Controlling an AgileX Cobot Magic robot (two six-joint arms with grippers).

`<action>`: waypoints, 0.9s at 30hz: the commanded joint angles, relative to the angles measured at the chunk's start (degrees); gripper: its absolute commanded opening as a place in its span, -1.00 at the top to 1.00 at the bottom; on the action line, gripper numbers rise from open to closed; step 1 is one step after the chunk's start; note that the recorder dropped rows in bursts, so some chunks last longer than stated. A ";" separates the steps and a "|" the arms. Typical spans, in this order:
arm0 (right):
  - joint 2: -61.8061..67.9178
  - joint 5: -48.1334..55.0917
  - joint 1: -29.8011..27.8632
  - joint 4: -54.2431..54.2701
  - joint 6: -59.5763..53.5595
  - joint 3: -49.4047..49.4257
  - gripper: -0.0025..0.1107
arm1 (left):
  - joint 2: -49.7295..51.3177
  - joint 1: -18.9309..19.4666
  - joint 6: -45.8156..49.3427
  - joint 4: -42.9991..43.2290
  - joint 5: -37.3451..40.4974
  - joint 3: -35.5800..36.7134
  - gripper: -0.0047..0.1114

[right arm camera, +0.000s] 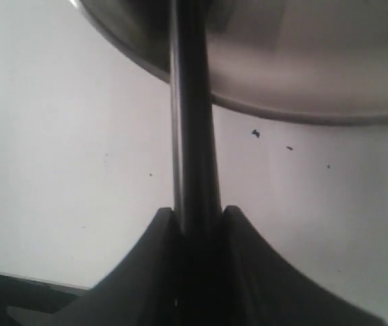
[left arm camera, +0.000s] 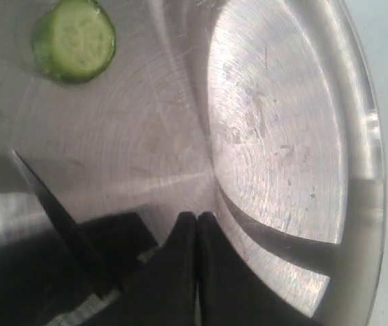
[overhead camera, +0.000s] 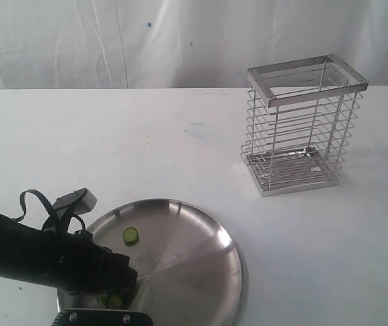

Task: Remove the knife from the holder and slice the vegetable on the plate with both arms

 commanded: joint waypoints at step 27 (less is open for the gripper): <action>-1.83 7.30 0.05 9.65 -12.69 0.89 0.96 | -5.55 -0.17 -7.12 12.74 6.13 -0.21 0.92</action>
